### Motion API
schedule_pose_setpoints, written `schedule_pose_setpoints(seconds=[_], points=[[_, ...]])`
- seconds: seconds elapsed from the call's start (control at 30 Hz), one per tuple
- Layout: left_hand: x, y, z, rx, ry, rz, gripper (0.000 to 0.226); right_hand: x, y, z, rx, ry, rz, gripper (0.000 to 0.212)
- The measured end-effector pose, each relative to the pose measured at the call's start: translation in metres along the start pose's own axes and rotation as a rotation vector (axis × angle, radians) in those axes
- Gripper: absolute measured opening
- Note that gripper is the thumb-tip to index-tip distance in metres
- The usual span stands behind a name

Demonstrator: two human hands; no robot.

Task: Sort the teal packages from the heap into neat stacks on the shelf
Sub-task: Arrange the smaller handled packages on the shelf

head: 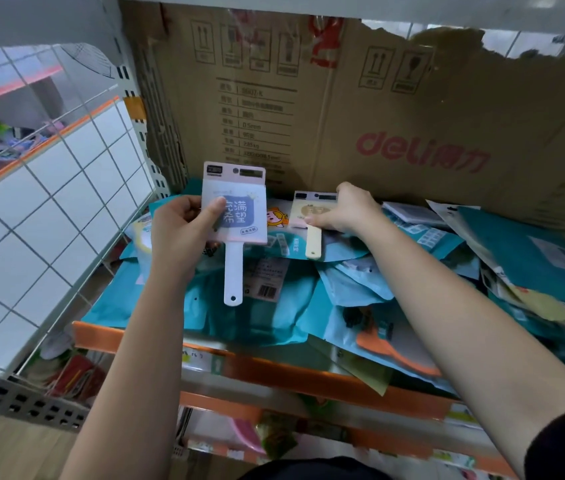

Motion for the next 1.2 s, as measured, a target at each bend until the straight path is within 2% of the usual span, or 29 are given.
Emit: schedule_pose_setpoints(seconds=[0.17,0.23,0.4,0.57,0.67,0.87,1.2], points=[[-0.005,0.004,-0.007,-0.014,0.009,0.022,0.022,0.002,-0.004,-0.002,-0.058,-0.063,0.032,0.081],[-0.006,0.005,-0.009,-0.011,0.007,0.026,0.024,0.002,-0.001,-0.001,-0.109,-0.083,0.146,0.077],[-0.012,0.009,-0.012,-0.002,-0.007,-0.004,0.022,-0.002,0.015,0.002,-0.165,-0.052,0.723,0.035],[-0.032,0.017,-0.019,-0.018,-0.071,-0.065,0.018,0.008,0.042,-0.016,-0.077,0.150,0.844,0.008],[-0.051,0.022,-0.029,-0.049,-0.093,-0.071,0.018,0.019,0.067,-0.037,-0.058,0.294,0.862,0.005],[-0.106,0.037,-0.061,-0.057,-0.197,-0.129,0.019,0.034,0.144,-0.090,-0.085,0.498,0.901,0.016],[-0.277,0.057,-0.196,-0.033,-0.414,-0.175,0.020,0.055,0.349,-0.202,-0.273,0.617,0.931,0.023]])
Point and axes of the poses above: each hand's wrist, its own z-axis towards the middle knuckle, its own x-axis out of the back of the hand, y = z × x, the point moved 2 cm from there along z, towards the middle knuckle, and after that the axes turned 8 degrees about -z, right-handed, at the moved point
